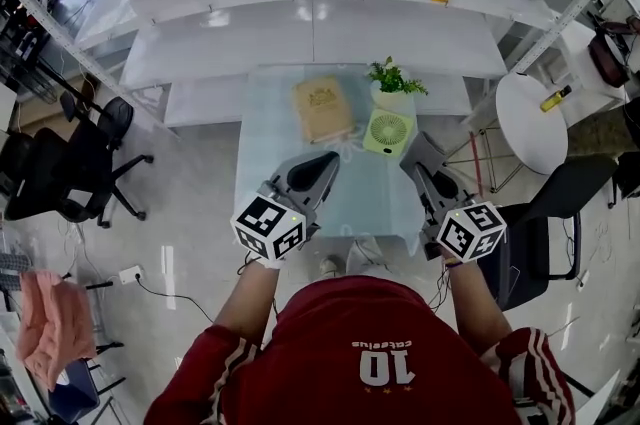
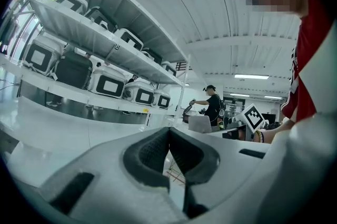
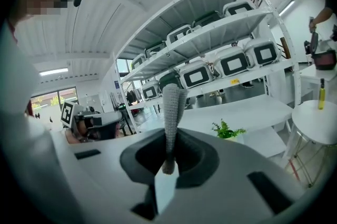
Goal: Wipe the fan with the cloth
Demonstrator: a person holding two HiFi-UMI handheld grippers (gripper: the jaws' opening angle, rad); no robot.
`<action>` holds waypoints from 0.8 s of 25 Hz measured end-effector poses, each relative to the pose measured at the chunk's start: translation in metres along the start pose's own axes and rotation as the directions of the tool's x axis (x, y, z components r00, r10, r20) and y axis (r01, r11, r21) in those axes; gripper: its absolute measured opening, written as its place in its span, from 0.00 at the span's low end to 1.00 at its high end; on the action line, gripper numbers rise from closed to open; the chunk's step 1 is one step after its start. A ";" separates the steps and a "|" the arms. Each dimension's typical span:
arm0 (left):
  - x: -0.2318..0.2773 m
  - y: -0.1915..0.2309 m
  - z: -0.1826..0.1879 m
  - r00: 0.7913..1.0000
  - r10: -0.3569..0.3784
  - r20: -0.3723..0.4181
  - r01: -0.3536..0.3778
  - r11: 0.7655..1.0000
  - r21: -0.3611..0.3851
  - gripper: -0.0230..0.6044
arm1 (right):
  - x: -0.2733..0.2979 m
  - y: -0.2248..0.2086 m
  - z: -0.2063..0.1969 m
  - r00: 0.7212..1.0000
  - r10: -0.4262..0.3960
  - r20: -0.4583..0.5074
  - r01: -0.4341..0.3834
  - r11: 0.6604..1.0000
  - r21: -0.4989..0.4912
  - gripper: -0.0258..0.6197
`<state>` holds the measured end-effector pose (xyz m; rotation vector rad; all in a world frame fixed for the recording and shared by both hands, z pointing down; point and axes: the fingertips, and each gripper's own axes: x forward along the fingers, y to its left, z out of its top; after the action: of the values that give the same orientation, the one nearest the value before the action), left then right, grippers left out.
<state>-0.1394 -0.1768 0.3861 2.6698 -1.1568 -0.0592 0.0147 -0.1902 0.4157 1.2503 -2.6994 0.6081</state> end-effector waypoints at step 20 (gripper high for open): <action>0.092 0.039 -0.040 0.990 0.112 -0.081 -0.114 0.993 -0.027 0.04 | 0.097 -0.095 -0.076 0.987 0.031 -0.156 -0.020 0.997 0.069 0.07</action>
<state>-0.0991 -0.2618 0.4384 2.5494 -1.2686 0.0465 0.0170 -0.2840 0.5397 1.1326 -2.5891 0.7722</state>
